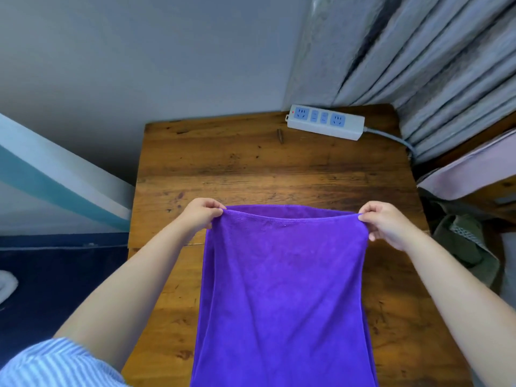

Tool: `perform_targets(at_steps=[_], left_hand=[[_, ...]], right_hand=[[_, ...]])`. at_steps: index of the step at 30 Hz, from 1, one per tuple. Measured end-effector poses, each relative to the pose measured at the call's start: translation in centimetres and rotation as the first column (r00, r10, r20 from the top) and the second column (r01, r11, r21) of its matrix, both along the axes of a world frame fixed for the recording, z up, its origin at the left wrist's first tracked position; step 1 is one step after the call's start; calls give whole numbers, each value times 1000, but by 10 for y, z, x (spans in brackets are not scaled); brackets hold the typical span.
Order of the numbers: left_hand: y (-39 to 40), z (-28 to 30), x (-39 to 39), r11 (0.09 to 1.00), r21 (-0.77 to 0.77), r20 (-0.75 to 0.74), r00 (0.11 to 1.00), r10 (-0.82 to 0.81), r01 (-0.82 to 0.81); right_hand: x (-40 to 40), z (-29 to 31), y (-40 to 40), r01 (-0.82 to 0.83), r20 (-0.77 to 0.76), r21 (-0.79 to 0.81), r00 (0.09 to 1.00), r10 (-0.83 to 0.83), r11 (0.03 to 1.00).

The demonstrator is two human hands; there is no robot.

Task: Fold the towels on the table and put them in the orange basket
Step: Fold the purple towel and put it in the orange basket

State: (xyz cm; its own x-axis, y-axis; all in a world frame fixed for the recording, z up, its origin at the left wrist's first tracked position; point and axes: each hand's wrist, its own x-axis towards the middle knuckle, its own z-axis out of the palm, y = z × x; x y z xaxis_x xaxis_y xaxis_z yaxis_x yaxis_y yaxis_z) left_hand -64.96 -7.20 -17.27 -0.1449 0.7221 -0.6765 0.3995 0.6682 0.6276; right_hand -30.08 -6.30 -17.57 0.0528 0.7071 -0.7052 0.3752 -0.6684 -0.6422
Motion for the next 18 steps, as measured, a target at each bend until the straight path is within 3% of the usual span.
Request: perform_targets(at_steps=[3,6,8,14,18], left_hand=[[11,-10,5,999,39,-192,981,-19,28],[15,-21,3,959,7,-488,838,-244,283],[16,-30,2,926,-32,-586,744,-321,375],[18,-45,1,873,-92,-660,627,-414,480],[16,-46,-2,847,-122,-652,602,-461,517]], right_hand=[[1,-15,9,-61,245,83,969,39,995],[-6,-26,12,-259,486,176,862,145,950],[-11,-31,13,-387,595,192,777,206,902],[-22,-40,12,-523,683,128,662,308,842],[-26,-38,15,-523,688,99,650,322,846]])
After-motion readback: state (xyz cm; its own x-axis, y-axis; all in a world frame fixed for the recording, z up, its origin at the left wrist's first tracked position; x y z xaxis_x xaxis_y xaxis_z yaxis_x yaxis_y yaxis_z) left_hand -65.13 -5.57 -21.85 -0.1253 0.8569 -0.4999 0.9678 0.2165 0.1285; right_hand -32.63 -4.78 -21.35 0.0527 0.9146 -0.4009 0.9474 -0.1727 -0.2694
